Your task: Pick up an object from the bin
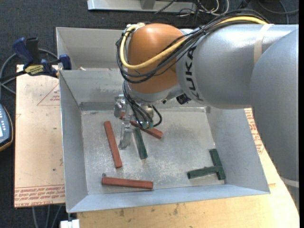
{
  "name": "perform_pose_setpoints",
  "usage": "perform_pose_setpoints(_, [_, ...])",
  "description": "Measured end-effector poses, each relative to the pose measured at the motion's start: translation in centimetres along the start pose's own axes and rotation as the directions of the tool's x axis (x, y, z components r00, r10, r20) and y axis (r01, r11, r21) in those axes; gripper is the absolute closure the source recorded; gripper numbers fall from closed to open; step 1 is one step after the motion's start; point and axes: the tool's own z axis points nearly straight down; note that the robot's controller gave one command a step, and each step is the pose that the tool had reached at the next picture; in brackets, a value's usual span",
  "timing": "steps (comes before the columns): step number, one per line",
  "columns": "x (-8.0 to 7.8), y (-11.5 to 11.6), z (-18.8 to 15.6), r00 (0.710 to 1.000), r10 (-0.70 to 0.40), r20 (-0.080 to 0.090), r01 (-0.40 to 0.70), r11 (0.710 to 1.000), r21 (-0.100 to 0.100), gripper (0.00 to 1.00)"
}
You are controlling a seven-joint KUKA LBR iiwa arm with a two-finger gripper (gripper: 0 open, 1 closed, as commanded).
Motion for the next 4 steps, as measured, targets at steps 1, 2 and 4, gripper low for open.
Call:
perform_pose_setpoints(1, [-3.2,-8.3,13.2,0.999,-0.044,0.011,0.044,0.999,-0.001,0.0])
perform_pose_setpoints(2, [-3.5,-7.5,9.9,0.994,0.109,0.013,-0.109,0.994,-0.004,0.0])
perform_pose_setpoints(4, [-4.0,-10.4,13.0,0.908,0.42,0.006,-0.42,0.908,-0.005,0.0])
